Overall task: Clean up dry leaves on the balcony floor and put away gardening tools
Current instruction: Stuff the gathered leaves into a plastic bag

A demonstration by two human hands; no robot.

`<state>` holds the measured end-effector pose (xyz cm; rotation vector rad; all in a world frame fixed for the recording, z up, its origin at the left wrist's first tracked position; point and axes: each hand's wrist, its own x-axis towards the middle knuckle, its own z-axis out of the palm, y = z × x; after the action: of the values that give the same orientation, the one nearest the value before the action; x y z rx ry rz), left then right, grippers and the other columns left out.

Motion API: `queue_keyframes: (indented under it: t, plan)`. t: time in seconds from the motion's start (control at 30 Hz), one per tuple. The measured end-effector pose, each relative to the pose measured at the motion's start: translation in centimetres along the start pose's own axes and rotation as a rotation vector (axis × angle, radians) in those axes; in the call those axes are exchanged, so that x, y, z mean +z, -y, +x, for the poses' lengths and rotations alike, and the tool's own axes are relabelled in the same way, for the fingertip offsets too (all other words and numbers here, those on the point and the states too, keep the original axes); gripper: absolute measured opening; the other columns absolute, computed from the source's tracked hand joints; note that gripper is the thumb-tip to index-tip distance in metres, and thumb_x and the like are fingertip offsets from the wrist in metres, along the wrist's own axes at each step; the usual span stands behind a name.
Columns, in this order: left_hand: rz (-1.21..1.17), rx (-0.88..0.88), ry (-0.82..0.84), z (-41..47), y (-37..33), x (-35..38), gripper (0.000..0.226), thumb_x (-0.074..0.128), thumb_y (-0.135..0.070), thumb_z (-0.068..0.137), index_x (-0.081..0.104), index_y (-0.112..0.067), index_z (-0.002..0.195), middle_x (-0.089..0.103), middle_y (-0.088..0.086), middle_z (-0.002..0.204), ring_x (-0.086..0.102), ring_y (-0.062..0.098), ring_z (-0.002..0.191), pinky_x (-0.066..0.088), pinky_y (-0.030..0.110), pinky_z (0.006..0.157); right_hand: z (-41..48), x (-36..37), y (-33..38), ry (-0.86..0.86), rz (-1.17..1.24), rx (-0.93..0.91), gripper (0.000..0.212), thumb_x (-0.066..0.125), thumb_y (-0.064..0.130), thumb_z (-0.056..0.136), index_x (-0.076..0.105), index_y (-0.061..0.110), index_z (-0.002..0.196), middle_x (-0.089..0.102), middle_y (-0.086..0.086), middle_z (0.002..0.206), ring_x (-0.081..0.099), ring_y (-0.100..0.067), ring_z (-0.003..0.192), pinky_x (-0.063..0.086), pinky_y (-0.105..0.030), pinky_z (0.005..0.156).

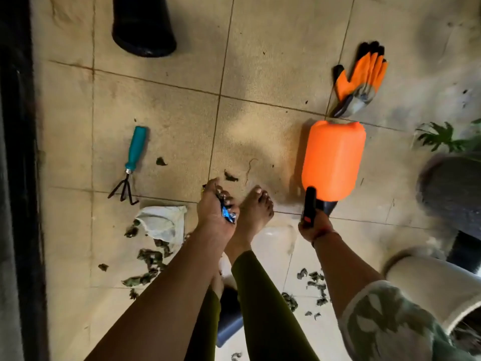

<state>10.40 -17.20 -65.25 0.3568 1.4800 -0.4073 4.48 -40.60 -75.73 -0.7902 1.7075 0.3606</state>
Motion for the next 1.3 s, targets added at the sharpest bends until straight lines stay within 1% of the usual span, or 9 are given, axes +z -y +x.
queue_keyframes:
  t: [0.17,0.3,0.43,0.7,0.87,0.97,1.1,1.2,1.3]
  plan:
    - [-0.041,0.007,0.039,-1.8,-0.9,-0.2,0.034,0.053,-0.025,0.092,0.043,-0.021,0.06,0.041,-0.008,0.042,0.036,0.004,0.032,0.027,0.014,0.031,-3.3,5.6,1.2,0.062,0.204,-0.085,0.025,0.035,0.01,0.098,0.042,0.019,0.076,0.042,0.004,0.036,0.042,-0.004,0.028,0.035,-0.012,0.032]
    - [-0.035,0.045,0.067,-2.4,-2.0,0.4,0.036,0.051,-0.026,0.094,0.042,-0.021,0.059,0.04,-0.008,0.041,0.036,0.003,0.032,0.026,0.012,0.032,-5.4,11.7,1.7,0.043,0.275,-0.145,0.008,0.047,0.005,0.093,0.051,0.011,0.097,0.048,-0.006,0.072,0.049,-0.012,0.053,0.044,-0.014,0.037]
    - [-0.041,0.064,0.101,-1.6,-3.1,0.3,0.037,0.049,-0.026,0.093,0.039,-0.022,0.058,0.039,-0.009,0.038,0.036,0.002,0.03,0.027,0.01,0.031,-5.7,17.6,2.0,0.044,0.183,-0.251,0.026,0.047,0.006,0.088,0.052,0.007,0.114,0.056,-0.01,0.088,0.055,-0.017,0.064,0.044,-0.016,0.037]
    - [-0.112,0.066,0.092,0.4,-3.3,-0.8,0.041,0.051,-0.026,0.092,0.043,-0.021,0.052,0.041,-0.01,0.038,0.038,0.002,0.029,0.027,0.01,0.03,-5.4,23.0,4.7,0.09,-0.082,-0.38,0.035,0.054,0.013,0.086,0.051,0.003,0.119,0.057,-0.011,0.074,0.055,-0.02,0.053,0.042,-0.02,0.039]
    - [-0.17,0.081,0.12,0.2,-4.3,-1.2,0.041,0.051,-0.026,0.092,0.044,-0.02,0.051,0.041,-0.009,0.039,0.038,0.002,0.03,0.028,0.01,0.03,-6.2,21.4,5.5,0.252,0.023,-0.387,0.05,0.06,0.03,0.09,0.042,0.01,0.132,0.055,-0.014,0.121,0.059,-0.026,0.092,0.053,-0.031,0.06]
    - [-0.155,0.061,0.117,-0.2,-4.5,-1.0,0.037,0.051,-0.027,0.092,0.042,-0.021,0.057,0.041,-0.009,0.038,0.037,0.003,0.029,0.027,0.01,0.03,-6.9,18.1,5.0,0.221,0.018,-0.422,0.054,0.054,0.038,0.092,0.032,0.019,0.138,0.048,-0.009,0.131,0.056,-0.026,0.107,0.05,-0.035,0.077]
    - [-0.211,0.079,0.137,-1.1,-6.1,-3.2,0.038,0.05,-0.028,0.093,0.043,-0.02,0.056,0.042,-0.008,0.037,0.039,0.003,0.028,0.028,0.009,0.03,-7.8,13.0,0.1,0.052,-0.555,-0.743,0.056,0.049,0.043,0.094,0.032,0.02,0.142,0.045,-0.009,0.138,0.05,-0.023,0.118,0.042,-0.031,0.092]
    - [-0.238,0.1,0.118,-0.8,-7.3,-6.0,0.038,0.051,-0.029,0.093,0.043,-0.02,0.056,0.042,-0.008,0.036,0.038,0.003,0.028,0.027,0.009,0.029,-6.5,10.0,-4.4,0.072,-1.134,-0.975,0.064,0.049,0.041,0.094,0.024,0.015,0.148,0.027,-0.012,0.152,0.026,-0.026,0.14,0.025,-0.038,0.114]
    - [-0.272,0.119,0.089,1.5,-8.2,-9.2,0.038,0.05,-0.029,0.093,0.043,-0.02,0.057,0.042,-0.007,0.037,0.038,0.003,0.028,0.027,0.009,0.03,-3.6,8.7,-7.9,0.065,-1.465,-1.1,0.078,0.049,0.045,0.093,0.011,0.011,0.151,0.009,-0.013,0.158,0.01,-0.028,0.145,0.014,-0.043,0.118]
